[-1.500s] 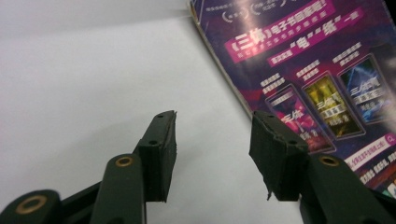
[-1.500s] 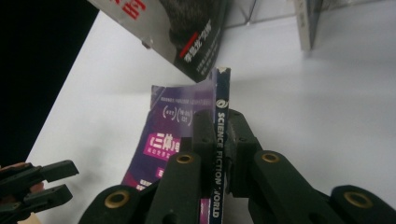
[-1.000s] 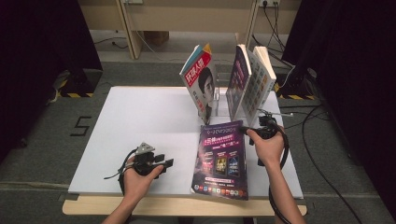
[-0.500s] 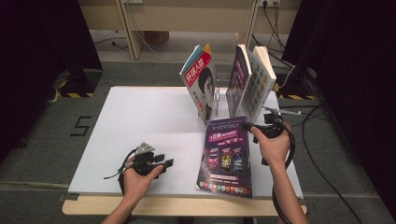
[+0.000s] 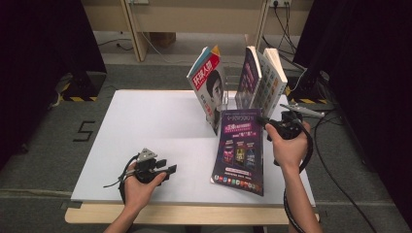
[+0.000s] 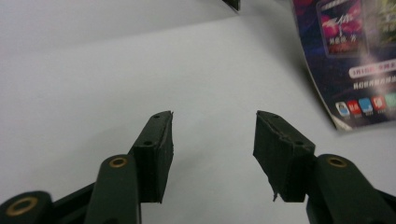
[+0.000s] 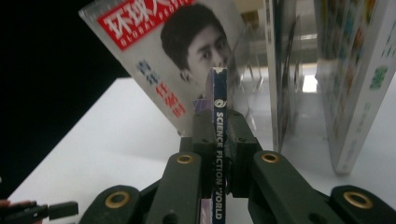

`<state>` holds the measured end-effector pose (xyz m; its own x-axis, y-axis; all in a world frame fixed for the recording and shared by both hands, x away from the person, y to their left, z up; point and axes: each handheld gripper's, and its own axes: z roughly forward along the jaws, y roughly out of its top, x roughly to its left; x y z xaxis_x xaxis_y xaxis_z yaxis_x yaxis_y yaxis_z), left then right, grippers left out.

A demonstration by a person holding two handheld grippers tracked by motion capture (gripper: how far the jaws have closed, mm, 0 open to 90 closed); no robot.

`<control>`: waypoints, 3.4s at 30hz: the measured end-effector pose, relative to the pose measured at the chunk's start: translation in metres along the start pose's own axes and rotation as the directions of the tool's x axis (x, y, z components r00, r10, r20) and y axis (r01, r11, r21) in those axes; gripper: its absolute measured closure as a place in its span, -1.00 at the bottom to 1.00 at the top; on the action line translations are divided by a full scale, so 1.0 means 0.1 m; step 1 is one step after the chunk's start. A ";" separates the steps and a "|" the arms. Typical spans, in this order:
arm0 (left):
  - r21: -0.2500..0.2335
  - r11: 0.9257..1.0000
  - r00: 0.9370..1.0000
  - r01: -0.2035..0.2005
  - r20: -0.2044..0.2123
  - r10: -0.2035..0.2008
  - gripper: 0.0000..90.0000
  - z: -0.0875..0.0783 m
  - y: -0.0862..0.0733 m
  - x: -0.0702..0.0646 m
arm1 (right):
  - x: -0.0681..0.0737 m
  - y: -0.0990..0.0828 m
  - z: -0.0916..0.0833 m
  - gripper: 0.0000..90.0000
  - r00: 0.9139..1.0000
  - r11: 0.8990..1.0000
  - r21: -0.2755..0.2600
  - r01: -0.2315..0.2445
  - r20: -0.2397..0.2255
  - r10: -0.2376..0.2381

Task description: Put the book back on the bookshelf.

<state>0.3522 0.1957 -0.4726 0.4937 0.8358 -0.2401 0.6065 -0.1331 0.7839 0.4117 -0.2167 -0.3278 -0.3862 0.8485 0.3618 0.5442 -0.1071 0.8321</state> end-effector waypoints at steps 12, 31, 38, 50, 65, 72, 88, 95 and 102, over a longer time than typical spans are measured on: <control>-0.027 1.000 0.999 -0.003 -0.040 0.002 -0.01 -0.08 -0.05 0.10 | 0.07 0.18 -0.05 0.88 1.000 0.996 -0.081 0.021 -0.003 -0.022; -0.029 1.000 0.999 -0.013 -0.042 0.012 -0.02 -0.10 -0.12 0.11 | 0.18 0.27 -0.15 0.88 0.998 0.986 -0.157 0.052 0.029 -0.048; -0.038 0.999 0.999 -0.013 -0.045 0.011 -0.03 -0.09 -0.11 0.12 | 0.25 0.36 -0.13 0.88 0.997 0.978 -0.195 0.073 0.044 -0.066; -0.033 0.999 0.999 -0.008 -0.048 0.007 -0.05 -0.07 -0.12 0.12 | 0.27 0.50 -0.05 0.88 0.994 0.966 -0.240 0.095 0.068 -0.081; -0.039 0.999 0.999 -0.009 -0.053 0.007 -0.04 -0.07 -0.12 0.13 | 0.31 0.59 0.14 0.88 0.989 0.958 -0.260 0.122 0.109 -0.097; -0.039 0.999 0.999 -0.011 -0.052 0.009 -0.04 -0.07 -0.11 0.14 | 0.31 0.64 0.18 0.88 0.989 0.954 -0.275 0.124 0.113 -0.096; -0.044 0.999 0.999 -0.003 -0.054 0.001 -0.05 -0.08 -0.11 0.15 | 0.32 0.77 0.38 0.88 0.983 0.948 -0.285 0.142 0.154 -0.101; -0.046 0.999 0.998 -0.003 -0.055 0.001 -0.05 -0.08 -0.11 0.15 | 0.34 0.84 0.46 0.88 0.978 0.943 -0.291 0.163 0.175 -0.115; -0.049 0.999 0.999 -0.003 -0.053 0.000 -0.04 -0.08 -0.11 0.15 | 0.33 0.88 0.54 0.88 0.979 0.943 -0.295 0.154 0.176 -0.105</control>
<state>0.3482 0.2143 -0.4802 0.4603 0.8628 -0.2092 0.5736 -0.1092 0.8118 0.4872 -0.1707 -0.2651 -0.3043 0.9328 0.1930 0.2342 -0.1231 0.9644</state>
